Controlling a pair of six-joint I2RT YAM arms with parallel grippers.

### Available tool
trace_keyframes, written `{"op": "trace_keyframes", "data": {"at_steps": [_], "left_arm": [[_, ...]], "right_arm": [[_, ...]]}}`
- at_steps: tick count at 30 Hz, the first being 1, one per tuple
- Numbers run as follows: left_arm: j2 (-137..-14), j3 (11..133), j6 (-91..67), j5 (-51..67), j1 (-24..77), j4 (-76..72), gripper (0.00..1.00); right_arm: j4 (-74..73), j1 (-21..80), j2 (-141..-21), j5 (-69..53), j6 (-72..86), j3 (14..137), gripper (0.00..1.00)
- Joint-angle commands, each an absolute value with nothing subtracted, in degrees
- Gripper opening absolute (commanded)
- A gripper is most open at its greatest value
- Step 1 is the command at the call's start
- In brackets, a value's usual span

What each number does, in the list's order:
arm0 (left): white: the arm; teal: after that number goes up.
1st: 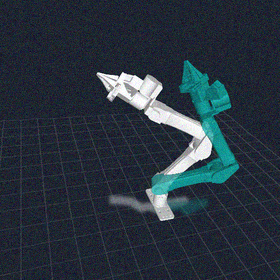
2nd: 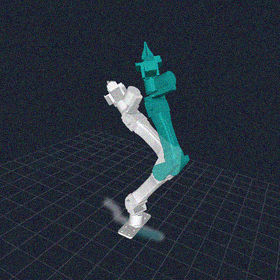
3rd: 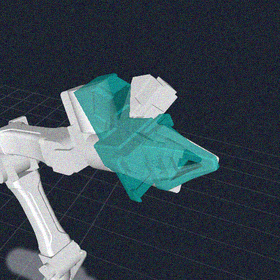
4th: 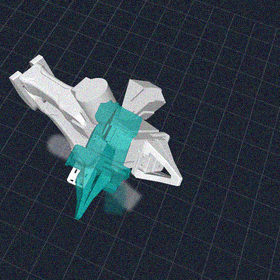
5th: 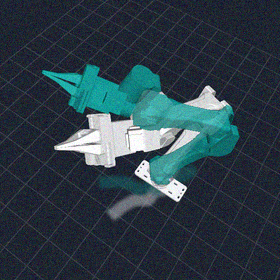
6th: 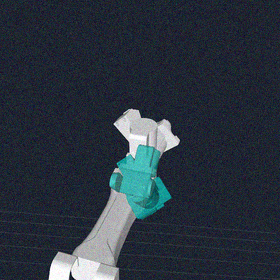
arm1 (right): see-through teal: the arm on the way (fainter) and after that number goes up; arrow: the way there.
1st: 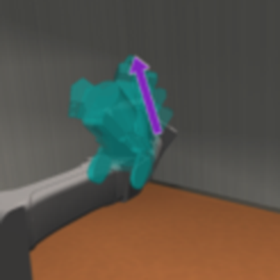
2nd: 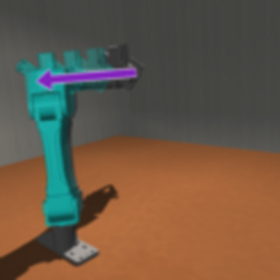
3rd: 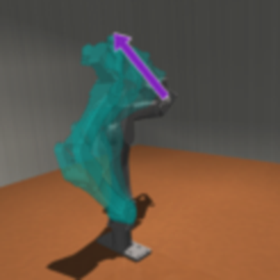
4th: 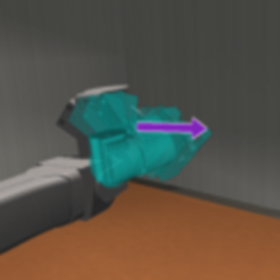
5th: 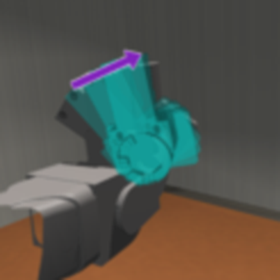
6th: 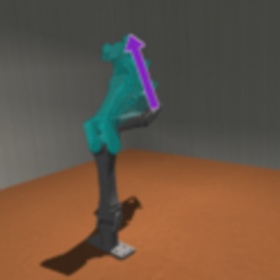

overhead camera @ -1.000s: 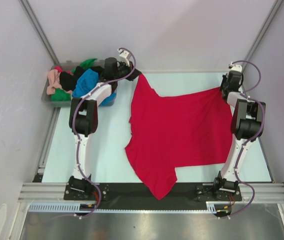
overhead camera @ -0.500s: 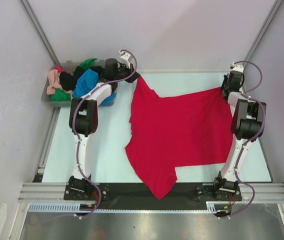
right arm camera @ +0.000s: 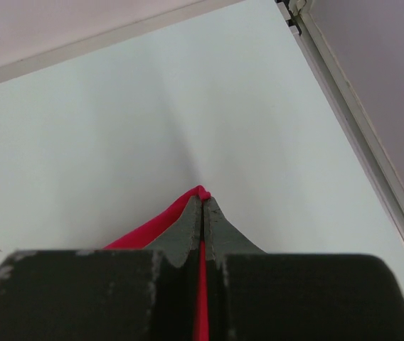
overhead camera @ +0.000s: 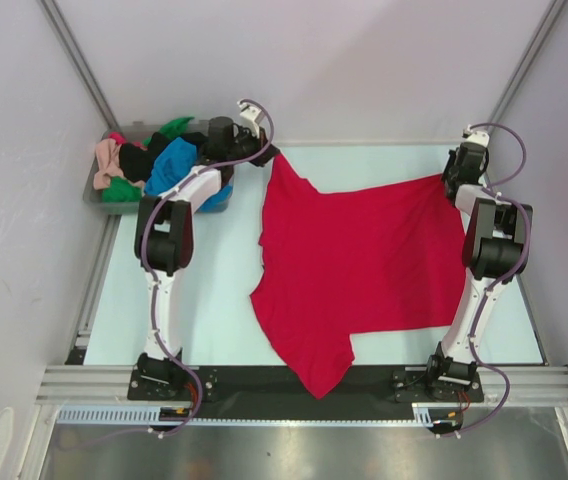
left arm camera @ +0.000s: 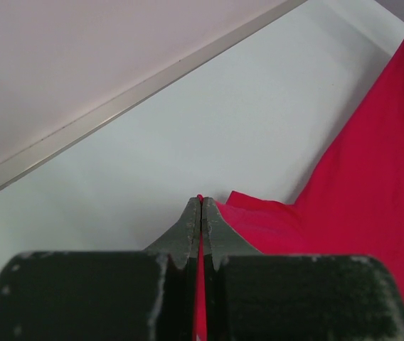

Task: Fold and stack the t-shirts
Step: Flatten the tshirt out

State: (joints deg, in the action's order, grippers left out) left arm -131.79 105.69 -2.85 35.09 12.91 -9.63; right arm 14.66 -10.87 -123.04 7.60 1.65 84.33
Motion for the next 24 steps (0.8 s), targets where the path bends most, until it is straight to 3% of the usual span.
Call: {"op": "trace_keyframes", "data": {"at_steps": [1,24], "left_arm": [[-127.0,104.85,-0.79,35.51,13.01,-10.81,0.0],[-124.99,104.86,1.23,38.58,12.74,-10.55,0.0]], "right_arm": [[18.19,-11.43,-120.85,9.75,2.9,84.46,0.0],[24.08,-11.78,-118.21,7.99,1.32,81.74,0.0]]}}
